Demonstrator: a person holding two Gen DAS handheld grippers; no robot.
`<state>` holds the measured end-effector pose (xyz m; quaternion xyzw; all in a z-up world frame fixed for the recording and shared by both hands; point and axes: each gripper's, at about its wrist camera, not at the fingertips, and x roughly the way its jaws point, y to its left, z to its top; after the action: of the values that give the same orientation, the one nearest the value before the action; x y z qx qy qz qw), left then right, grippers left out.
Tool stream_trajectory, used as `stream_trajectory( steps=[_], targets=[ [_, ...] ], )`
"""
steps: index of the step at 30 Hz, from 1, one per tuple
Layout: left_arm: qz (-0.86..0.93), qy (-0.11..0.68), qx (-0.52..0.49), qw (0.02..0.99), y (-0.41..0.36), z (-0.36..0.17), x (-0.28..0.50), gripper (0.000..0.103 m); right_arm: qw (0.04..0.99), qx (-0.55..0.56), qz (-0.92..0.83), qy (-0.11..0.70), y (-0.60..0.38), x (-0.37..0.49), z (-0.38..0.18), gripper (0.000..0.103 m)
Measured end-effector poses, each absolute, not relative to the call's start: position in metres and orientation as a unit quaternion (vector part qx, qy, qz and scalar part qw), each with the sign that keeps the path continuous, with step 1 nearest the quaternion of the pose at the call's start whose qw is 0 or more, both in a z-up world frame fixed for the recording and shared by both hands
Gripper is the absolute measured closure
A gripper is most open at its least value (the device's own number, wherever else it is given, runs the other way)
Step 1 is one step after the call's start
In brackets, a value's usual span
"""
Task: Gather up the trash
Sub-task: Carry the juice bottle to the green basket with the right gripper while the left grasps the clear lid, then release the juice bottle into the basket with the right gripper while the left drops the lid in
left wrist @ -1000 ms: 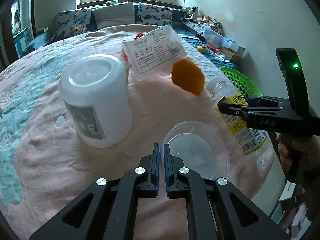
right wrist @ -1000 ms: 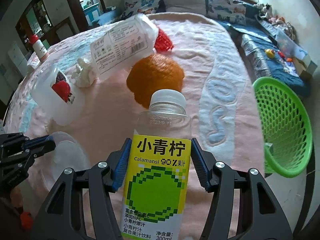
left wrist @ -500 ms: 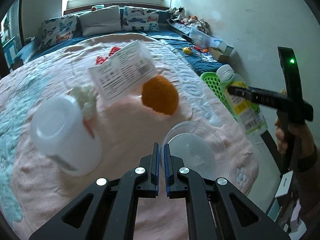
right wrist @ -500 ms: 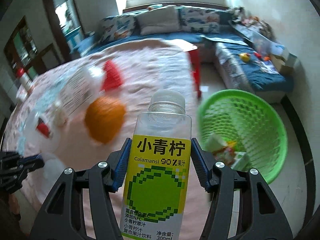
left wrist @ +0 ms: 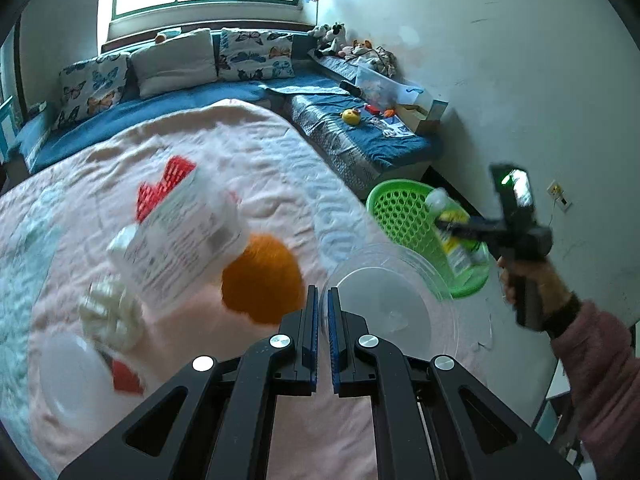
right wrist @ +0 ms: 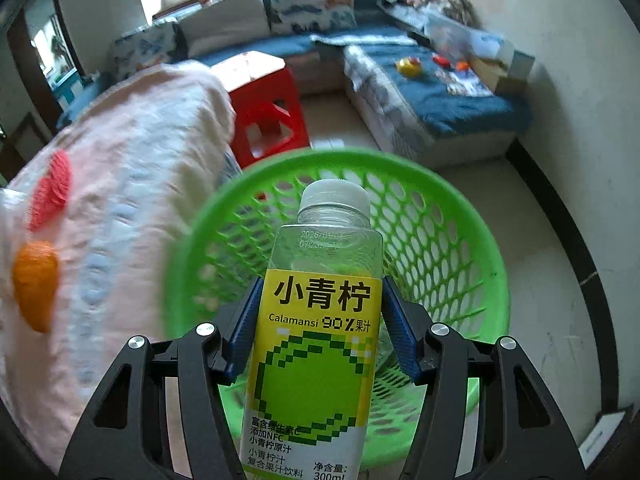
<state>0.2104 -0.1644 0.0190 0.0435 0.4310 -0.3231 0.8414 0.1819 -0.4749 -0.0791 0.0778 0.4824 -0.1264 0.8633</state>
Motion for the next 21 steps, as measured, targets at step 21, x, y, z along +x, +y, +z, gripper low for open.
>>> stream_trajectory(
  steps=[21],
  targets=[
    [-0.369,0.43,0.099,0.818,-0.303,0.019,0.267,0.098,0.859,0.118,-0.136,0.48,-0.515,0.171,-0.102,0.038]
  ],
)
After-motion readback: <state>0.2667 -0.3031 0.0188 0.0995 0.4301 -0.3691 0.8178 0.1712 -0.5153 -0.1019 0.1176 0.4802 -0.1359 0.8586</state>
